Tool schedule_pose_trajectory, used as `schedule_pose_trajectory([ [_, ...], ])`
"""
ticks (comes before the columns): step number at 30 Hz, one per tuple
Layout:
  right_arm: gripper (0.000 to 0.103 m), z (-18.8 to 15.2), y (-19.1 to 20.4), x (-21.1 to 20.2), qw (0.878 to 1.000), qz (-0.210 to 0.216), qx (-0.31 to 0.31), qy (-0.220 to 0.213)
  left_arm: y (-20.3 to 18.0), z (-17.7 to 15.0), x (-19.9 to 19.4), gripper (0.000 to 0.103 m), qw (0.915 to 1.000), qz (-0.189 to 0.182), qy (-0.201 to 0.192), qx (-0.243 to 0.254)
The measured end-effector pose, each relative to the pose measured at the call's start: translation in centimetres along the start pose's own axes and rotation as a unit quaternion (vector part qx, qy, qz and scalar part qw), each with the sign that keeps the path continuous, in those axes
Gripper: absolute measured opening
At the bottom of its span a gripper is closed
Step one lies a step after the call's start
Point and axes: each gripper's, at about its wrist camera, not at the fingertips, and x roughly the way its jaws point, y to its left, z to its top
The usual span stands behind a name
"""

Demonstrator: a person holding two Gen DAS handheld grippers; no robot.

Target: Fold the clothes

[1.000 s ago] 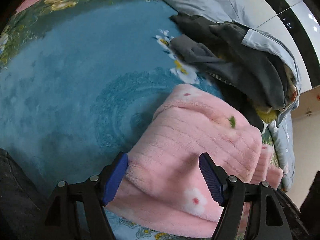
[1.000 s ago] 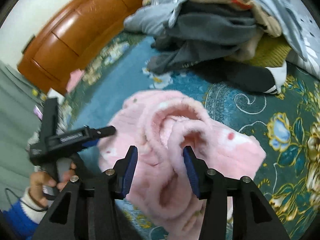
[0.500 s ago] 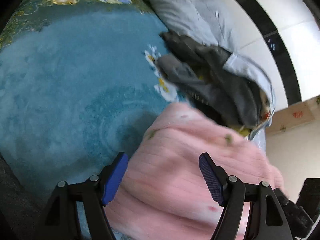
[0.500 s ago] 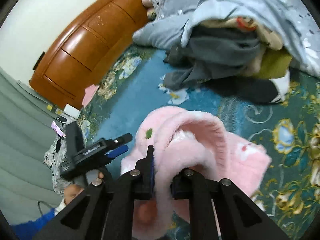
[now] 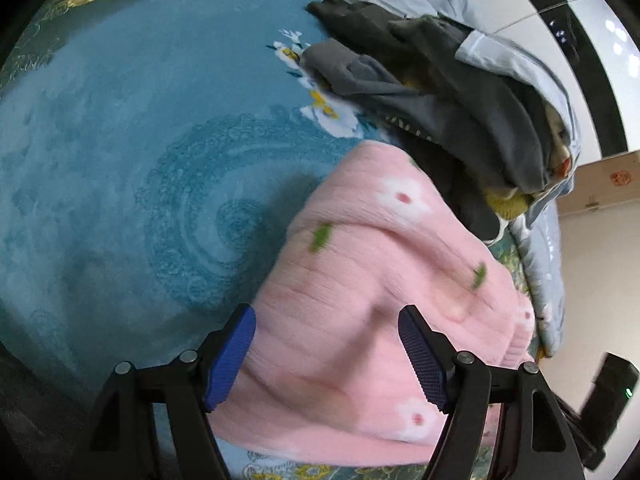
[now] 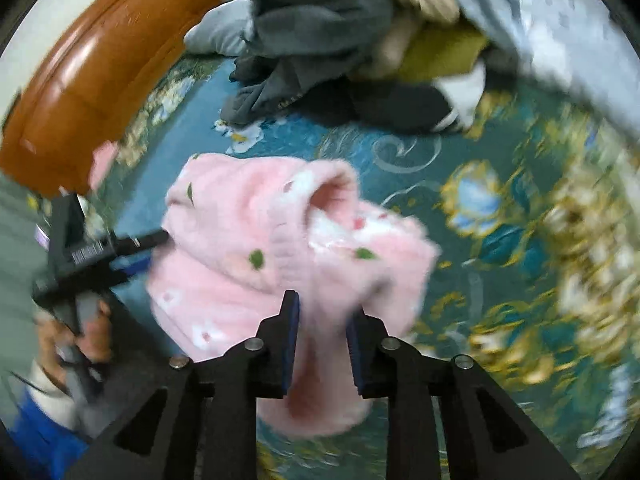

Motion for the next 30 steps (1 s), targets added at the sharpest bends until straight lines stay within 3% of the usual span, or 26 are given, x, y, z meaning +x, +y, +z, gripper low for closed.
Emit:
schedule_pose_trajectory([
  [3,0.030,-0.3,0.2,-0.4,1.000,-0.004,-0.010,0.000,-2.2,0.7,-1.9,0.077,0.9990,-0.011,-0.028,0.033],
  [8,0.031,-0.3,1.1,0.2,1.000,0.003,-0.030,0.005,-5.0,1.8,-3.3,0.077,0.9929,0.038,-0.044,0.104],
  [10,0.031,0.0,1.7,2.2,0.999,0.008,-0.033,0.021,-4.6,1.5,-2.6,0.077,0.9944,0.039,-0.026,0.094],
  [14,0.029,-0.6,-0.5,5.9,0.995,-0.075,-0.022,0.067,-3.1,1.8,-0.3,0.077,0.9945,0.067,-0.013,0.080],
  [18,0.032,-0.9,-3.3,2.9,0.997,-0.045,0.029,0.053,-1.8,3.3,0.5,0.077,0.9962,0.053,-0.016,0.068],
  [20,0.048,-1.5,-5.0,2.6,0.996,-0.017,0.075,0.055,-1.6,4.1,2.0,0.077,0.9941,0.054,0.027,0.090],
  [21,0.065,-1.9,-5.9,2.6,0.993,-0.002,0.104,0.057,-1.6,4.5,3.0,0.077,0.9914,0.056,0.056,0.104],
  [22,0.076,-2.4,-6.4,3.0,0.989,0.004,0.137,0.057,-1.7,4.8,3.9,0.077,0.9875,0.057,0.084,0.120],
  [25,0.086,-3.6,-7.6,3.9,0.974,0.030,0.219,0.052,-2.2,5.4,5.0,0.078,0.9703,0.063,0.143,0.184],
  [28,0.087,-3.8,-8.2,4.0,0.965,0.007,0.261,0.029,-2.6,6.2,5.2,0.086,0.9591,0.068,0.158,0.225],
  [30,0.095,-3.5,-8.2,4.6,0.963,0.020,0.269,0.022,-2.4,6.7,5.3,0.086,0.9576,0.056,0.168,0.227],
])
